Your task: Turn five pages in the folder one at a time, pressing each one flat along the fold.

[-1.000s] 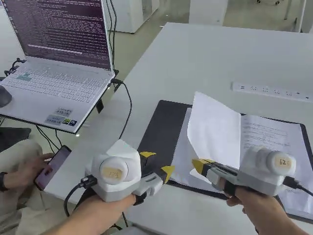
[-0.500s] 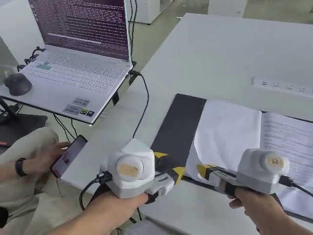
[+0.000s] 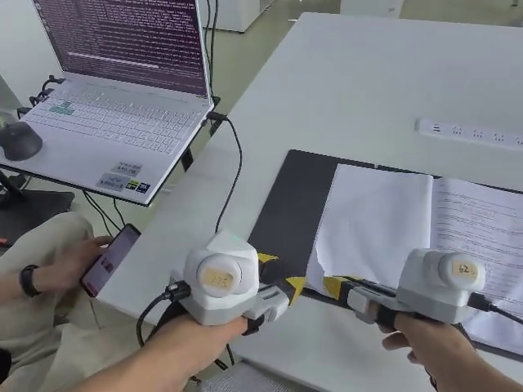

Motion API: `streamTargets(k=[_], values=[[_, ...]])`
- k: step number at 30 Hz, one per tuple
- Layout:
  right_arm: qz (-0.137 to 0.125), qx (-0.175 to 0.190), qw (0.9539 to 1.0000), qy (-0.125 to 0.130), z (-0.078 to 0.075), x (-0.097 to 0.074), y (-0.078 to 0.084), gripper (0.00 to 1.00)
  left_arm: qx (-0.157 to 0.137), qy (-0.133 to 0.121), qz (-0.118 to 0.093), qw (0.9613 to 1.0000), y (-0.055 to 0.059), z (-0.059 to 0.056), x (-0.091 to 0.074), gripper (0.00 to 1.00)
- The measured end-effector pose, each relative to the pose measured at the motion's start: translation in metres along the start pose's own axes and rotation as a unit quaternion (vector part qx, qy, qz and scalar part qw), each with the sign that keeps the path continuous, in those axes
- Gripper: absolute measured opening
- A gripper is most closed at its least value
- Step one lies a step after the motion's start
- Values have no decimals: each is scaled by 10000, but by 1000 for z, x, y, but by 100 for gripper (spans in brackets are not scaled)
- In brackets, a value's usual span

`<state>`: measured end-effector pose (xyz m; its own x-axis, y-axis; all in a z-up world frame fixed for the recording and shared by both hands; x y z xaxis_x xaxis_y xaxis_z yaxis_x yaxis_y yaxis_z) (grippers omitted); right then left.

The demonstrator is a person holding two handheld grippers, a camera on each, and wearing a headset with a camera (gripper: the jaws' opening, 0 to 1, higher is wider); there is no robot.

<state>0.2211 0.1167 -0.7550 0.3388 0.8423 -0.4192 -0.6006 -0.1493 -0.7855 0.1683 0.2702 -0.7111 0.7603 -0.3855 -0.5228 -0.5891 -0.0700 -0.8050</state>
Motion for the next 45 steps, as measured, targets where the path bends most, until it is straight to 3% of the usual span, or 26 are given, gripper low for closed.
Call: streamTargets(k=[8,16,20,24,29,30,35,42,44,45], values=[[-366,129,9991,141,-18,-31,-13,5,96,175,79,9998,-1,-12,22,23],[-674,476,9957,422,-57,-56,-24,3,225,344,222,9989,5,-26,56,20],[-734,623,9941,509,-74,-64,-32,2,194,242,256,9992,8,-26,71,18],[-751,764,9928,542,-84,-66,-38,2,203,-13,341,9992,16,-20,83,15],[-746,898,9914,593,-95,-66,-48,1,190,-288,474,9983,25,-17,85,12],[-734,923,9912,594,-96,-66,-48,0,188,-295,361,9987,23,-19,83,11],[-685,1188,9889,575,-107,-57,-53,0,142,-374,332,9986,23,-18,84,10],[-766,1701,9811,508,-116,-49,-66,0,330,-356,315,9983,24,-16,86,10],[-794,2004,9744,633,-137,-45,-69,0,383,-356,299,9982,24,-16,86,10],[-823,2025,9737,645,-141,-44,-70,0,392,-354,293,9982,24,-16,86,10]])
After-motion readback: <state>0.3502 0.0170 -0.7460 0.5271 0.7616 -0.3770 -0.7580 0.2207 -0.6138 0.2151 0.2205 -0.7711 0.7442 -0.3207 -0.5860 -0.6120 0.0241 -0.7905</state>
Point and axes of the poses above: the centre of the closed fingertips' face, and the gripper's own axes: x roughly forward along the fingers, z roughly to its left, y roughly out of its underside, the point moved 8 cm from there along -x, roughly backward along the fingers, and after that the axes turned 11 degrees about -x, right-handed, at the moved point
